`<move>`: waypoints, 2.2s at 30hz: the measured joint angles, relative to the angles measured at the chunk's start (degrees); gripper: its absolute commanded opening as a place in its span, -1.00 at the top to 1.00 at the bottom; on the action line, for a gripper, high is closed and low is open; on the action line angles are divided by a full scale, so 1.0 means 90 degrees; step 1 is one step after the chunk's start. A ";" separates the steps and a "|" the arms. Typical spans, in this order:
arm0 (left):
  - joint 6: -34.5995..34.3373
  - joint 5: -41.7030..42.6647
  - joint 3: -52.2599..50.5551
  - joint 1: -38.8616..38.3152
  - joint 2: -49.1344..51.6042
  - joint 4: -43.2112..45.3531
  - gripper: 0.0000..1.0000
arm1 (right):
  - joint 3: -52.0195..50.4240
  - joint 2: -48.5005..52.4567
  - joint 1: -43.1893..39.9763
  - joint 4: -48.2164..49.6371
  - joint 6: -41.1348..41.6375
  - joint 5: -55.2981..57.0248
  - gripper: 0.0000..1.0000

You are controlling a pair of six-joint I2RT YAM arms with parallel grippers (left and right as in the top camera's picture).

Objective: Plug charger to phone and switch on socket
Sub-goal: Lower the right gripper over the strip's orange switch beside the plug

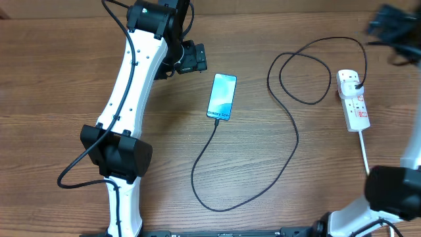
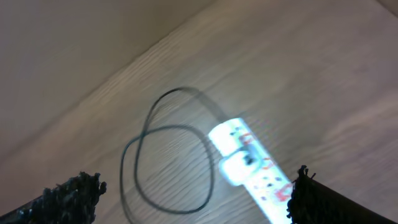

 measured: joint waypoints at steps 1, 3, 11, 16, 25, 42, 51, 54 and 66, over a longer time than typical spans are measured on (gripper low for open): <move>0.0000 0.0000 0.0000 0.0000 0.0000 -0.0002 -1.00 | 0.0000 0.0000 -0.0338 0.0015 -0.0005 -0.0262 -1.00; 0.0000 0.0000 0.0000 0.0000 0.0000 0.0000 -1.00 | -0.0005 0.0000 -0.1064 0.0100 -0.0058 -0.0935 -1.00; 0.0002 0.0000 0.0000 0.0000 0.0000 -0.0002 -1.00 | -0.0712 0.0000 -0.2654 0.0653 -0.0634 -0.2844 -1.00; 0.0000 0.0000 0.0000 0.0000 0.0000 0.0000 -1.00 | -0.1853 0.0000 -0.2599 0.1651 -0.0867 -0.3220 -1.00; 0.0000 0.0000 0.0000 0.0000 0.0000 0.0000 -1.00 | -0.3616 0.0007 -0.1977 0.3283 -0.0967 -0.3444 -1.00; 0.0002 0.0000 0.0000 0.0000 0.0000 0.0000 -1.00 | -0.4826 0.0015 -0.1683 0.4177 -0.0784 -0.2688 -1.00; 0.0000 0.0000 0.0000 0.0000 0.0000 0.0000 -1.00 | -0.5183 0.0024 -0.1683 0.4483 -0.0765 -0.2603 -1.00; 0.0002 0.0000 0.0000 0.0000 0.0000 0.0000 -0.99 | -0.5396 0.0053 -0.1676 0.4680 -0.0763 -0.2608 -1.00; 0.0000 0.0000 0.0000 0.0000 0.0000 0.0000 -1.00 | -0.5542 0.0160 -0.1229 0.5083 -0.0758 -0.2499 -1.00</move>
